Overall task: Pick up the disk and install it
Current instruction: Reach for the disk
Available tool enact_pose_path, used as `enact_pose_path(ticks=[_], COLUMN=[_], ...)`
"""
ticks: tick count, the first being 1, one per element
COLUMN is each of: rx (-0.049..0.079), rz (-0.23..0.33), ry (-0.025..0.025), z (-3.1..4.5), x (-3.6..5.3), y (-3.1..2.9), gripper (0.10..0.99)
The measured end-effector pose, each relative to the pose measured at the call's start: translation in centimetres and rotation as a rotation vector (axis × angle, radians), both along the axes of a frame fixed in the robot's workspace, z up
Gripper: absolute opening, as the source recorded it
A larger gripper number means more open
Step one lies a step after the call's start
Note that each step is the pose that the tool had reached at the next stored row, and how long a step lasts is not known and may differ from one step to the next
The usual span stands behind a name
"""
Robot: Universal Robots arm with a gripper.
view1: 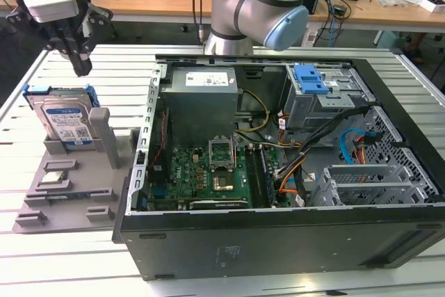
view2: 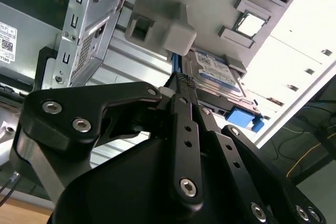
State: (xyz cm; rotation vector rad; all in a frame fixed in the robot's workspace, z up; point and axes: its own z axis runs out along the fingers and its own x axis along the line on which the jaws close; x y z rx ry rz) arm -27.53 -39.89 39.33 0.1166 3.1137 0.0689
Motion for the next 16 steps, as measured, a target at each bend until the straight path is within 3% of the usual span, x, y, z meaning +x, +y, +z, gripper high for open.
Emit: enact_pose_path(ticks=[16], rx=[0.0], rz=[0.0], ry=[0.0], z=[0.0], x=[-2.02], y=[0.0], gripper=[0.106])
